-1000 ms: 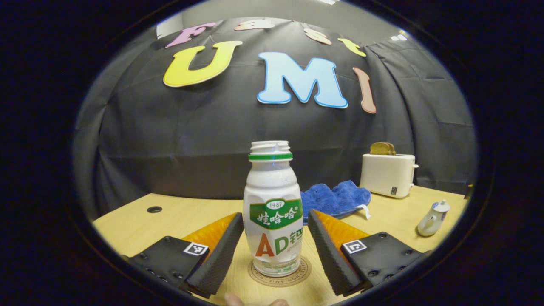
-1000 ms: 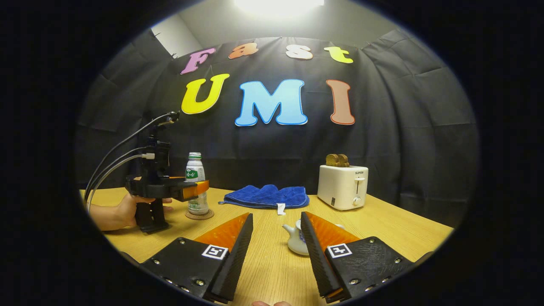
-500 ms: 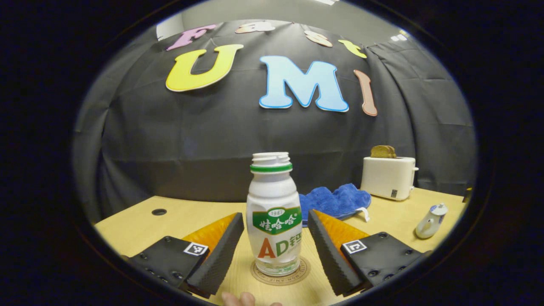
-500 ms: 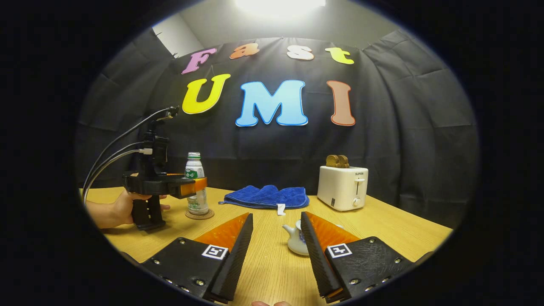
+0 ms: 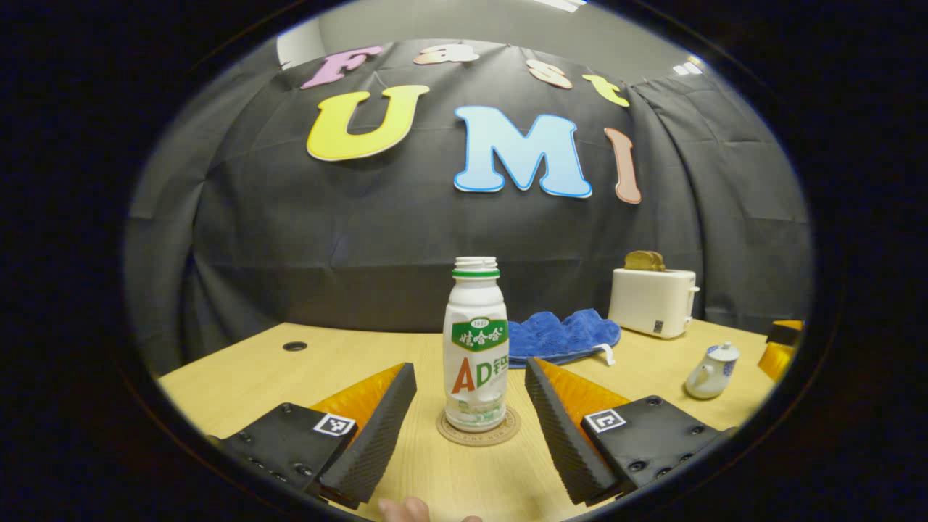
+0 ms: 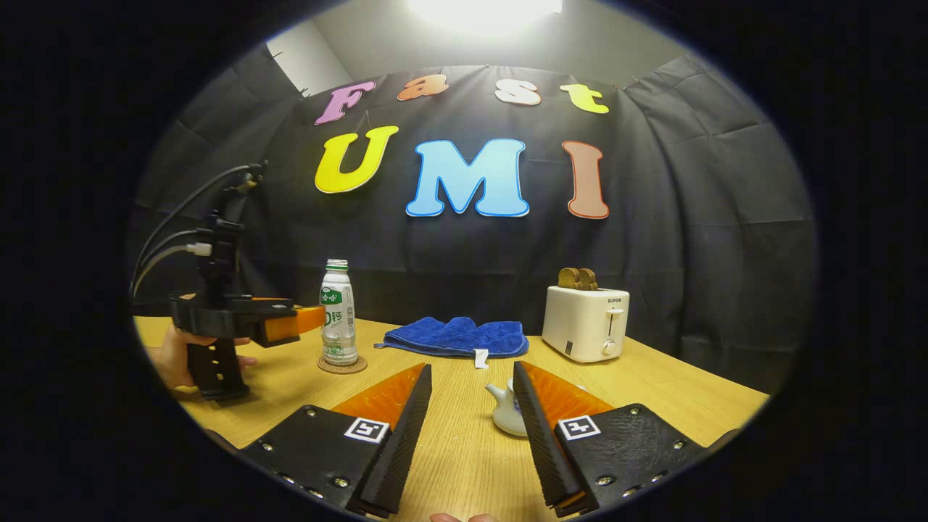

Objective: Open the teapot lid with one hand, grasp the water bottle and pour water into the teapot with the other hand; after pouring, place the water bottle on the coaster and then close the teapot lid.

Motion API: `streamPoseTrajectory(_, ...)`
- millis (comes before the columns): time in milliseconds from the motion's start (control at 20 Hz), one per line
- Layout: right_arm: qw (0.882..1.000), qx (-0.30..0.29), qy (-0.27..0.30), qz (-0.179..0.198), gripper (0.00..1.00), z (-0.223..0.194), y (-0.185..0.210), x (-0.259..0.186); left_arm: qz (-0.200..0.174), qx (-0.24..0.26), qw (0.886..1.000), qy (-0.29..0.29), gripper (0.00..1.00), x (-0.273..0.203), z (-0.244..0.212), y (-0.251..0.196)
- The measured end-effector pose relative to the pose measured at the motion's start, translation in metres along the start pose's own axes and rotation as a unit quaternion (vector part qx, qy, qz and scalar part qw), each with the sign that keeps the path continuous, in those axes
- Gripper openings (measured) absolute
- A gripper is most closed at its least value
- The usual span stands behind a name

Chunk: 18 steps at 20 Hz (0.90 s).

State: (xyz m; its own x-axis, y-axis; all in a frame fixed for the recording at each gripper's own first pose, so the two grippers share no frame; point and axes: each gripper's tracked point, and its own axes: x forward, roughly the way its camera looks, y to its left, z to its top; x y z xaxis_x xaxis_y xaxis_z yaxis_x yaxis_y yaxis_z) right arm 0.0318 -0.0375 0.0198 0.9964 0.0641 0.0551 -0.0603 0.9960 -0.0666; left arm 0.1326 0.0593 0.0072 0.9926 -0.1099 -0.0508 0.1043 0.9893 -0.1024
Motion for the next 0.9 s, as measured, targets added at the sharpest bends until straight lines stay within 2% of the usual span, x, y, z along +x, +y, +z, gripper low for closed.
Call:
streamPoseTrajectory(100,1.0,-0.009,0.012,0.001,0.74,-0.002,0.011,-0.001,-0.004,-0.018,1.0,-0.003,1.0,-0.033,0.004,-0.014)
streamPoseTrajectory(200,1.0,-0.01,0.024,0.006,0.77,-0.011,0.026,-0.009,0.007,0.008,1.0,-0.025,0.98,-0.066,0.011,-0.023)
streamPoseTrajectory(250,0.999,-0.005,0.032,0.009,0.9,-0.016,0.035,-0.015,0.018,0.02,0.999,-0.035,0.96,-0.082,0.014,-0.025)
streamPoseTrajectory(300,0.999,0.008,0.033,0.011,0.93,-0.016,0.039,-0.023,0.02,0.026,0.999,-0.039,0.98,-0.099,0.01,-0.033)
streamPoseTrajectory(400,0.999,0.04,0.026,0.005,0.94,-0.017,0.047,-0.033,0.014,0.026,0.999,-0.029,0.98,-0.12,-0.006,-0.051)
streamPoseTrajectory(500,0.999,0.023,0.029,-0.003,0.94,-0.013,0.051,-0.034,0.014,0.011,1.0,0.001,0.98,-0.134,-0.028,-0.064)
streamPoseTrajectory(600,0.999,0.027,0.028,0.006,0.94,-0.014,0.058,-0.035,0.029,0.029,0.999,-0.024,0.99,-0.146,-0.016,-0.066)
streamPoseTrajectory(850,0.999,0.028,0.029,-0.01,0.95,-0.014,0.053,-0.04,0.049,0.039,0.998,-0.022,1.0,-0.146,-0.021,-0.072)
streamPoseTrajectory(900,0.999,0.028,0.028,-0.011,0.95,-0.013,0.053,-0.04,0.051,0.039,0.998,-0.021,0.96,-0.147,-0.023,-0.072)
